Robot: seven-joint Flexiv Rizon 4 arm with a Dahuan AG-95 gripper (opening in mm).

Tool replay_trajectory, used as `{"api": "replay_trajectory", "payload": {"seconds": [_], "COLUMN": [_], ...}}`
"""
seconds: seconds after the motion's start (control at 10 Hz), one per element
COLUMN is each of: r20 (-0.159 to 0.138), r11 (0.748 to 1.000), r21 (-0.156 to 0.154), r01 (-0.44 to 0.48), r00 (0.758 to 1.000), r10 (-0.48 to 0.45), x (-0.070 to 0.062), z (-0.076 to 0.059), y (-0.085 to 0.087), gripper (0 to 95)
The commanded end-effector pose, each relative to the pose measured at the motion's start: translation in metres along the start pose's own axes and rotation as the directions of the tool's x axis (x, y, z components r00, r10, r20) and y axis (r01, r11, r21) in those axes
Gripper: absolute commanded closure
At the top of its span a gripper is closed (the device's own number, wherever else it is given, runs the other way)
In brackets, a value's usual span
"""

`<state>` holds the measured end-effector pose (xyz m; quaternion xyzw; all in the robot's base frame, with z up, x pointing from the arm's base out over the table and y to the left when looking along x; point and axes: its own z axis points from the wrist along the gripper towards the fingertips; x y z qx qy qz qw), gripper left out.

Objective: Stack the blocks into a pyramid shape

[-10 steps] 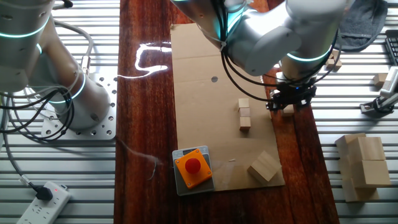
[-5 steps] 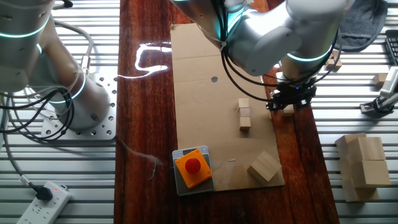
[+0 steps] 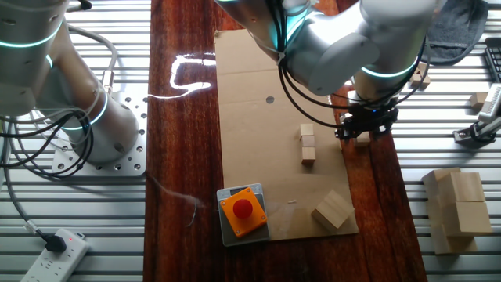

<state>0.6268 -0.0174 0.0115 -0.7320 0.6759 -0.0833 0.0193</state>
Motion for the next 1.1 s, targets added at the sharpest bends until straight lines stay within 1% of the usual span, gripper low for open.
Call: {"api": "replay_trajectory", "payload": {"seconds": [0.1, 0.2, 0.3, 0.4, 0.5, 1.1], "r20": [0.0, 0.0, -0.003, 0.002, -0.001, 0.004], "r11": [1.0, 1.0, 1.0, 1.0, 1.0, 1.0], "r21": [-0.001, -0.001, -0.006, -0.006, -0.006, -0.005], "r01": [0.0, 0.0, -0.012, -0.006, 0.0, 0.004], "r00": [1.0, 1.0, 1.0, 1.0, 1.0, 1.0], "r10": [0.0, 0.0, 0.012, 0.006, 0.0, -0.004], "x": [0.0, 0.0, -0.0003, -0.0005, -0.0004, -0.0004], "z": [-0.0004, -0.0004, -0.0041, -0.0059, -0.0062, -0.0062], "y": [0.0004, 0.0004, 0.0001, -0.0001, -0.0001, -0.0001], "gripper": [38.0, 38.0, 95.0, 95.0, 76.0, 76.0]}}
